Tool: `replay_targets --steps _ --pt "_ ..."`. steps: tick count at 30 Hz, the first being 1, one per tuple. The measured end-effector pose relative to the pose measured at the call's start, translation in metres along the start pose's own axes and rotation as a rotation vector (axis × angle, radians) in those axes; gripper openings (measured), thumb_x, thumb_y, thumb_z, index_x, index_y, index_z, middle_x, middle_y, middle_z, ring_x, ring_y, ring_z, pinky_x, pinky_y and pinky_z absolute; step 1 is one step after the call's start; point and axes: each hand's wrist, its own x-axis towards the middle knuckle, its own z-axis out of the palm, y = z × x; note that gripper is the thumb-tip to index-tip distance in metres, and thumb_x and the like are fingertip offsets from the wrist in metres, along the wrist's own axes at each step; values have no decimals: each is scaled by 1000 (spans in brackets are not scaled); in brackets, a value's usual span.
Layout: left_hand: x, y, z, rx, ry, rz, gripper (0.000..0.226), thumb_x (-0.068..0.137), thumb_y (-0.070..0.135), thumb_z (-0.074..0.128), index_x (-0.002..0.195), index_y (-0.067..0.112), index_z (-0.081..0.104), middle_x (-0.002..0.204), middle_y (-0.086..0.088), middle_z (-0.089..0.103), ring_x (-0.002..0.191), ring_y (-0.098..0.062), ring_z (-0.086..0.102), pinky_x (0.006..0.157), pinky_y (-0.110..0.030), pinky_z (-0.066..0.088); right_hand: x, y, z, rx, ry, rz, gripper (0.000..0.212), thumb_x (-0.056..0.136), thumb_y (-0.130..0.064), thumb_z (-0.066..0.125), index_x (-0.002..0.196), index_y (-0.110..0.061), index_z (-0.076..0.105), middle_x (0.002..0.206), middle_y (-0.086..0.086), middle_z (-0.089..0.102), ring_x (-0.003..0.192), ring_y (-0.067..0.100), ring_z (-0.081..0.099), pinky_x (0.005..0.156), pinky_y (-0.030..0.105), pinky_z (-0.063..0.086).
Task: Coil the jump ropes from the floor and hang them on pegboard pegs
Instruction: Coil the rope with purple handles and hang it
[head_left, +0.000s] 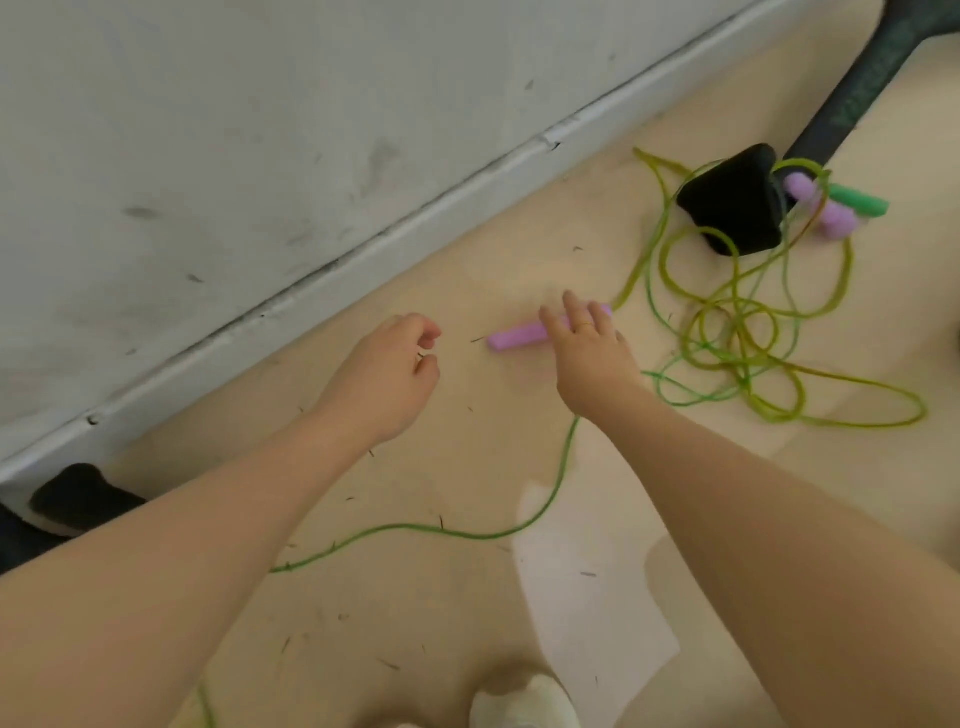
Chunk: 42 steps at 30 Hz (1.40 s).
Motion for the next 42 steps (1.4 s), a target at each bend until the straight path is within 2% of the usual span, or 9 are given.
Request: replay_targets --steps 5,8,11,18,20,30,33,37,42 --pt "14 -29 23 -31 30 29 37 92 5 42 128 13 47 129 -4 51 98 -11 46 79 -15 30 21 -5 27 -267 91 -77 40 92 -7 35 131 -14 36 132 11 43 125 33 34 99 42 27" --pt "-15 -11 8 312 -243 74 73 85 -5 37 148 15 7 156 -6 7 141 -19 13 112 -25 9 -18 -44 12 -184 -53 -394 49 93 -8 34 141 -19 28 133 9 43 113 32 45 98 43 33" --pt "-69 28 -27 451 -434 163 97 79 -1 47 145 18 -22 155 0 -18 144 -18 -11 115 -33 -5 -79 -76 -43 67 -121 -490 46 98 -13 35 144 -15 29 140 11 42 111 33 52 86 40 47" --pt "-152 152 -132 172 -260 210 94 80 6 52 146 35 -9 111 -5 55 95 -28 58 86 -40 47 -214 -74 -210 358 -44 -399 19 95 -17 39 101 -3 51 100 17 61 87 34 59 62 35 37" --pt "-182 179 -164 178 -207 214 85 83 11 51 146 37 1 83 4 55 83 -25 58 78 -41 50 -254 -79 -248 556 -54 -367 11 91 -11 41 86 -5 49 90 14 62 76 32 62 62 37 46" --pt "-367 232 -263 102 -43 131 68 80 47 62 136 28 28 112 6 65 91 -19 63 70 -33 50 -399 -112 -351 749 -480 -360 52 63 -49 53 94 -8 61 78 2 65 66 24 64 73 40 52" --pt "-412 249 -287 160 -57 74 73 69 59 67 126 28 32 102 7 66 85 -15 60 65 -30 46 -443 -124 -368 791 -589 -370 54 69 -46 50 106 -7 59 81 6 65 56 21 62 78 35 51" --pt "-471 262 -330 229 1 33 67 63 68 65 106 24 38 85 6 63 77 -16 59 60 -30 41 -500 -154 -401 812 -711 -405 36 74 -41 41 81 -10 60 69 11 62 42 15 52 49 20 46" --pt "-546 257 -391 119 285 -48 54 69 69 59 92 23 45 73 7 56 69 -17 55 57 -29 38 -548 -198 -451 870 -757 -531 57 79 -56 35 79 -3 56 53 7 53 45 17 48 62 26 45"
